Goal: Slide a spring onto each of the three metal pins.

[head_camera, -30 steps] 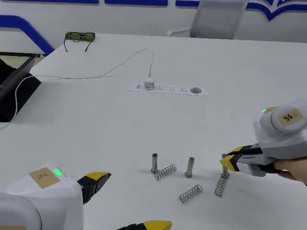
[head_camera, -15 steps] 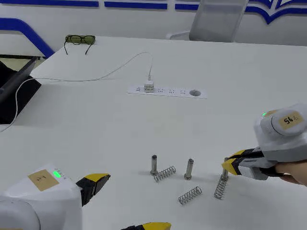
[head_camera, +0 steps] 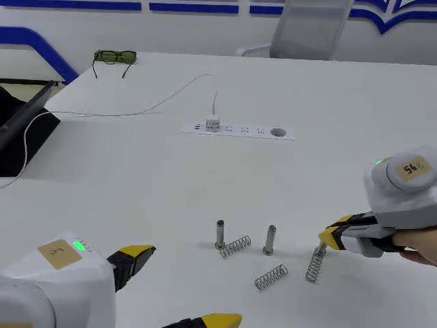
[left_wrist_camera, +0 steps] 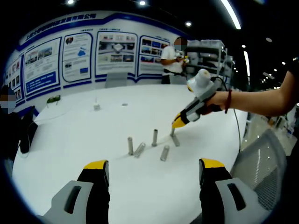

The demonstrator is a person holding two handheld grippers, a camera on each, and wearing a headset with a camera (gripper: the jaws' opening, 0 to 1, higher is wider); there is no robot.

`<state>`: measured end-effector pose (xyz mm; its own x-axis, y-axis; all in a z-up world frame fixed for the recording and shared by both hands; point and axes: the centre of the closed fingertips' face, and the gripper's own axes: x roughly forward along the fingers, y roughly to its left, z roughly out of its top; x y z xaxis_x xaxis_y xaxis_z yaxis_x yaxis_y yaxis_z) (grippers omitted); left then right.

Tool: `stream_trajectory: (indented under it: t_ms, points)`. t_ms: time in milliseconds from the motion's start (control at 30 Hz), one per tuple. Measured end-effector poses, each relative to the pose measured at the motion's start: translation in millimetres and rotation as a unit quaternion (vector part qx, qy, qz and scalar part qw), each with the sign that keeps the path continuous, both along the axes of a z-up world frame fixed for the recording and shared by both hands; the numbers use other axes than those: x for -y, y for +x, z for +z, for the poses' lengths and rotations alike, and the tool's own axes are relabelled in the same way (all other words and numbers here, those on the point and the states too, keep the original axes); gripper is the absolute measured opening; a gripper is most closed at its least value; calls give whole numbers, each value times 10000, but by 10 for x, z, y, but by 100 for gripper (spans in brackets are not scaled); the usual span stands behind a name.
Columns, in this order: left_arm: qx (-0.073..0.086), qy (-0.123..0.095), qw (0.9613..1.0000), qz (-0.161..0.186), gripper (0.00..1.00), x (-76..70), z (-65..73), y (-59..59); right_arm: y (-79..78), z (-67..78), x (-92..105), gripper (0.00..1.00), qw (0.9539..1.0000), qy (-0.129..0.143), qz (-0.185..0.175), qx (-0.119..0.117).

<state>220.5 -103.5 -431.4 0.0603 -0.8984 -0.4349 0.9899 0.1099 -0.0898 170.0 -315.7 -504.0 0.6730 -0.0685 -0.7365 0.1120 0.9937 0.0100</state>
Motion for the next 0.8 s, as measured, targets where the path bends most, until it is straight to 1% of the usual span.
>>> stream_trajectory:
  t_ms: [200, 267, 400, 467, 533, 600, 800]
  points:
    - [42, 0, 10000, -2, 81, 9, 7, 29, 2, 54, -1, 23, 9998, 30, -62, 173]
    - [59, -2, 10000, 3, 80, 14, 8, 47, -8, 83, -3, 24, 9996, 45, -87, 251]
    - [108, -35, 9999, -31, 80, 39, 20, 67, -10, 185, -45, 30, 9984, 110, -121, 548]
    - [137, -35, 9999, -53, 80, 56, 15, 83, -24, 236, -68, 33, 9977, 93, -135, 662]
    - [165, -21, 9998, -62, 79, 70, 1, 96, -36, 271, -83, 36, 9970, 83, -145, 752]
    - [158, -21, 9998, -74, 79, 90, -15, 107, -55, 321, -114, 39, 9961, 98, -182, 855]
    - [214, -26, 9996, -166, 74, 169, -60, 137, -100, 443, -179, 47, 9936, 89, -174, 1114]
